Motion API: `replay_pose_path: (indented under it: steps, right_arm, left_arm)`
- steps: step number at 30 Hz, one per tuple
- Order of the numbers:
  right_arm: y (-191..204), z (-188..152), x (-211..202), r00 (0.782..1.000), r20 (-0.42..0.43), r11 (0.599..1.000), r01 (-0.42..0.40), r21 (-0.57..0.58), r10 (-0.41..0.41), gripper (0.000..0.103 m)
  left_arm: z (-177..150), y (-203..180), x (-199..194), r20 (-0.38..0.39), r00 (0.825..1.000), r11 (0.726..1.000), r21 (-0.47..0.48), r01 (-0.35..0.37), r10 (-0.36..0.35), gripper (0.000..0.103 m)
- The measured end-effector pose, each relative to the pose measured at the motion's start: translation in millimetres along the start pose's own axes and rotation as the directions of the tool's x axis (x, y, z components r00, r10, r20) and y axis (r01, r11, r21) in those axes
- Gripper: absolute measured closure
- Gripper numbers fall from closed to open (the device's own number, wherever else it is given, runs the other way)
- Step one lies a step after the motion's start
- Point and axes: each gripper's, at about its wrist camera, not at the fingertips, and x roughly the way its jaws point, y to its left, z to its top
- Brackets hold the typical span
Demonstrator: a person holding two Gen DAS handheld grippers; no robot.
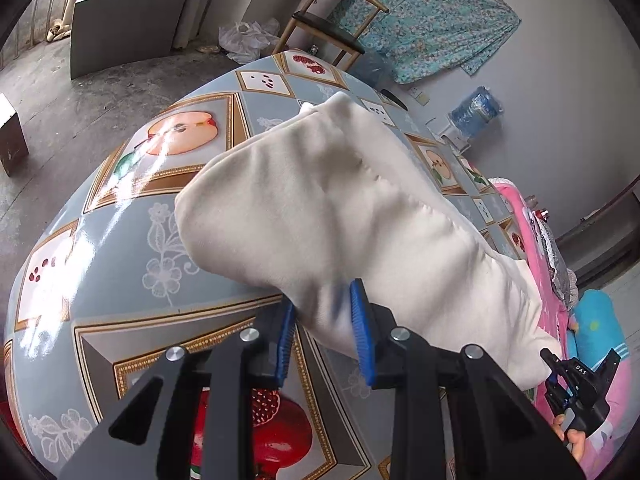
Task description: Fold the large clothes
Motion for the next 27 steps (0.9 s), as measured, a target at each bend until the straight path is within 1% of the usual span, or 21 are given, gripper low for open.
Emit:
replay_pose_path:
  steps: [2, 4, 5, 6, 7, 8, 9, 10, 11, 12, 13, 14, 15, 16, 18, 19, 21, 23, 25, 26, 27]
  right_arm:
    - [-13, -5, -5, 1.000, -0.008, 1.000, 0.006, 0.022, -0.006, 0.072]
    - [-20, -8, -15, 1.000, -0.008, 1.000, 0.005, 0.022, -0.005, 0.071]
    - [-20, -8, -22, 0.999, 0.006, 0.999, 0.032, 0.006, -0.032, 0.063]
    - [-18, -9, -31, 0.997, 0.030, 0.997, 0.074, -0.016, -0.074, 0.057]
    - [-13, -9, -42, 0.990, 0.065, 0.990, 0.130, -0.047, -0.127, 0.047]
    - [-9, -10, -53, 0.981, 0.105, 0.982, 0.174, -0.078, -0.165, 0.046]
    - [-2, -11, -63, 0.970, 0.143, 0.971, 0.211, -0.111, -0.194, 0.045]
    - [7, -13, -71, 0.963, 0.175, 0.962, 0.230, -0.150, -0.203, 0.042]
    - [17, -15, -76, 0.962, 0.196, 0.955, 0.230, -0.190, -0.192, 0.036]
    - [30, -18, -78, 0.963, 0.207, 0.946, 0.220, -0.238, -0.172, 0.034]
    - [42, -21, -76, 0.967, 0.205, 0.935, 0.208, -0.289, -0.152, 0.030]
    - [58, -26, -70, 0.974, 0.192, 0.918, 0.185, -0.350, -0.124, 0.026]
    - [72, -32, -62, 0.981, 0.169, 0.899, 0.157, -0.408, -0.095, 0.024]
    - [86, -39, -51, 0.987, 0.138, 0.875, 0.134, -0.465, -0.077, 0.021]
    - [111, -56, -29, 0.993, 0.091, 0.817, 0.112, -0.565, -0.073, 0.021]
    - [117, -62, -18, 0.993, 0.082, 0.795, 0.119, -0.595, -0.088, 0.021]
    - [122, -71, 6, 0.991, 0.034, 0.765, 0.120, -0.632, -0.128, 0.021]
    - [114, -79, 29, 0.980, -0.011, 0.742, 0.142, -0.656, -0.197, 0.020]
    - [111, -86, 31, 0.977, -0.012, 0.718, 0.147, -0.680, -0.212, 0.019]
    - [113, -87, 26, 0.976, -0.014, 0.711, 0.150, -0.687, -0.219, 0.019]
    - [118, -87, 20, 0.973, -0.019, 0.708, 0.152, -0.690, -0.228, 0.019]
  left_arm:
    - [1, -1, -2, -0.009, 1.000, 1.000, 0.018, -0.001, 0.001, 0.074]
    - [1, 1, -7, -0.024, 1.000, 1.000, 0.027, 0.008, -0.007, 0.071]
    - [1, 2, -11, -0.029, 1.000, 1.000, 0.031, 0.004, -0.003, 0.069]
    - [1, 3, -17, -0.023, 1.000, 0.999, 0.043, -0.012, 0.013, 0.066]
    - [0, 3, -25, -0.003, 0.999, 0.997, 0.062, -0.037, 0.038, 0.063]
    - [0, 4, -34, 0.027, 0.998, 0.995, 0.085, -0.061, 0.059, 0.060]
    - [-1, 3, -44, 0.061, 0.995, 0.991, 0.111, -0.081, 0.074, 0.053]
    - [-1, 0, -56, 0.103, 0.991, 0.984, 0.147, -0.102, 0.087, 0.047]
    - [-1, -4, -63, 0.137, 0.986, 0.976, 0.181, -0.119, 0.095, 0.044]
    - [0, -11, -69, 0.168, 0.981, 0.966, 0.222, -0.133, 0.096, 0.037]
    - [1, -21, -72, 0.192, 0.977, 0.950, 0.278, -0.142, 0.089, 0.029]
    - [3, -29, -69, 0.192, 0.978, 0.934, 0.327, -0.145, 0.085, 0.027]
    - [4, -40, -61, 0.172, 0.981, 0.913, 0.380, -0.148, 0.088, 0.025]
    - [4, -53, -49, 0.136, 0.985, 0.886, 0.438, -0.152, 0.102, 0.024]
    - [1, -74, -23, 0.085, 0.988, 0.840, 0.521, -0.153, 0.127, 0.024]
    - [-2, -80, -11, 0.071, 0.987, 0.825, 0.542, -0.159, 0.143, 0.024]
    - [-8, -90, 14, 0.031, 0.985, 0.796, 0.585, -0.156, 0.170, 0.024]
    - [-14, -88, 34, 0.010, 0.975, 0.786, 0.590, -0.185, 0.223, 0.024]
    - [-15, -82, 40, -0.004, 0.977, 0.802, 0.571, -0.174, 0.214, 0.023]
    - [-15, -81, 39, 0.000, 0.978, 0.802, 0.571, -0.172, 0.209, 0.023]
    - [-16, -83, 36, 0.003, 0.976, 0.794, 0.581, -0.180, 0.218, 0.023]
